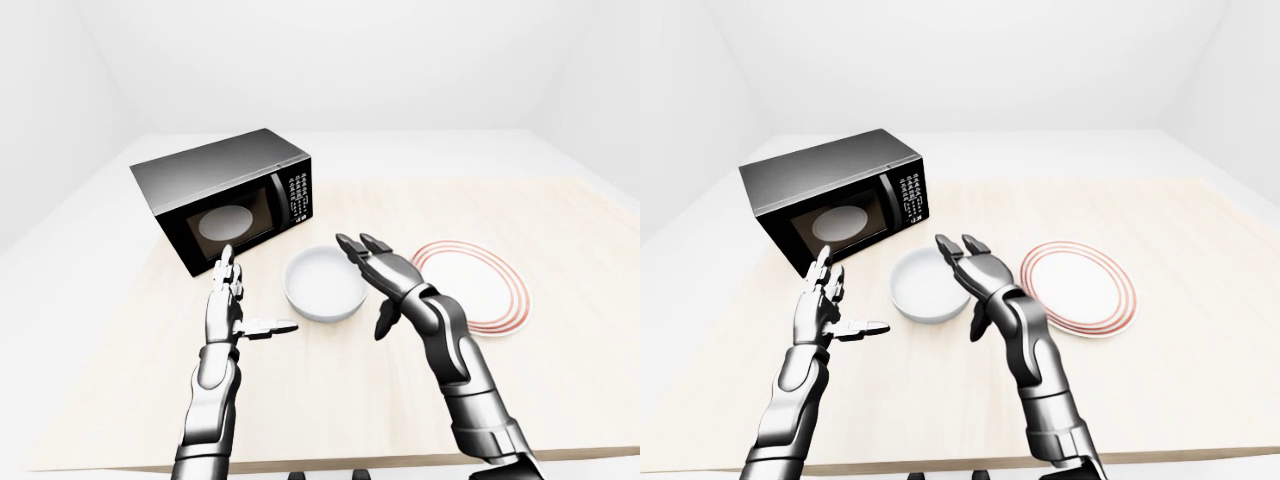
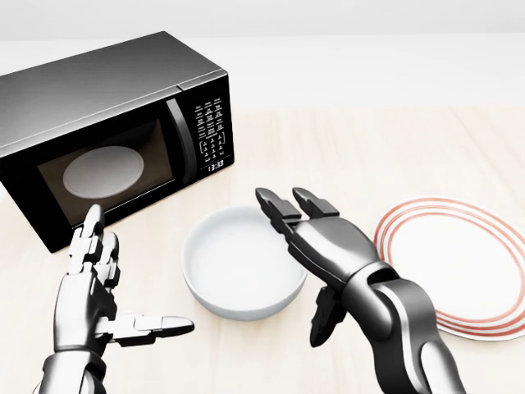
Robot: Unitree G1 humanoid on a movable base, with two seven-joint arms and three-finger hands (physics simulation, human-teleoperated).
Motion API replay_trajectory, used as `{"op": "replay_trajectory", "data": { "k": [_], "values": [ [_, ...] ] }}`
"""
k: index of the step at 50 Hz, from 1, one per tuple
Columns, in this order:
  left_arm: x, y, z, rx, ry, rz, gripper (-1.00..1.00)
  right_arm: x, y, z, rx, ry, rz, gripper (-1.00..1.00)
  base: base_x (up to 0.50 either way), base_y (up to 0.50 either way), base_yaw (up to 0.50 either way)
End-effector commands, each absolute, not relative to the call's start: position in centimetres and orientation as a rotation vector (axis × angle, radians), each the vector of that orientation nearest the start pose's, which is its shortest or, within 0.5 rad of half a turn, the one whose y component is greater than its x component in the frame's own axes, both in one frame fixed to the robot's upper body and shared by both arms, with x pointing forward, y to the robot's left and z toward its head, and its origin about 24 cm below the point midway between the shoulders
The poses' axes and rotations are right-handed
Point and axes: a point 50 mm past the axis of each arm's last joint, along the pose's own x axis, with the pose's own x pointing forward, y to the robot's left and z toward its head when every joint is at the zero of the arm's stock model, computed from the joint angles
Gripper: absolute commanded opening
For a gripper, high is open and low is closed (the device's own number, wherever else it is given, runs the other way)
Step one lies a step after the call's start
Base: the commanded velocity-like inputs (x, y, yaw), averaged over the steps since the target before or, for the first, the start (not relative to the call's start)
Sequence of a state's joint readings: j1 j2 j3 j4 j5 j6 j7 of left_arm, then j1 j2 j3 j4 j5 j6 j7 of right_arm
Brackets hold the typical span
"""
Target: Pick up the white bowl and put it on the plate.
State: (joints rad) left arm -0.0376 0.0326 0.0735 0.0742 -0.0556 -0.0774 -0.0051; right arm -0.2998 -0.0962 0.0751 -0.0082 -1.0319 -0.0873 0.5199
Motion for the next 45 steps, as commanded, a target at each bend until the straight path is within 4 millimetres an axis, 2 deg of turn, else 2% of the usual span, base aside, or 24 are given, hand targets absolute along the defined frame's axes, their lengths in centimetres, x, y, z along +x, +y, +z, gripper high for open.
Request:
{"op": "replay_trajectory", "data": {
  "k": [1,11,19,31,45],
  "values": [
    [26.0,17.1,4.2,-0.022,-0.042,0.060,1.00,29.5,-9.7,9.7,-1.277,-0.064,0.593,1.00,0.00,0.00,0.00],
    [26.0,17.1,4.2,-0.021,-0.042,0.061,1.00,29.5,-9.0,9.1,-1.293,-0.021,0.670,1.00,0.00,0.00,0.00],
    [26.0,17.1,4.1,-0.020,-0.043,0.060,1.00,30.2,-8.4,10.3,-1.283,-0.061,0.664,1.00,0.00,0.00,0.00],
    [26.0,17.0,4.0,-0.021,-0.043,0.059,1.00,30.8,-7.4,10.3,-1.290,-0.066,0.693,1.00,0.00,0.00,0.00],
    [25.9,17.0,4.0,-0.024,-0.043,0.058,1.00,30.8,-6.6,9.6,-1.310,-0.046,0.724,1.00,0.00,0.00,0.00]
  ]
}}
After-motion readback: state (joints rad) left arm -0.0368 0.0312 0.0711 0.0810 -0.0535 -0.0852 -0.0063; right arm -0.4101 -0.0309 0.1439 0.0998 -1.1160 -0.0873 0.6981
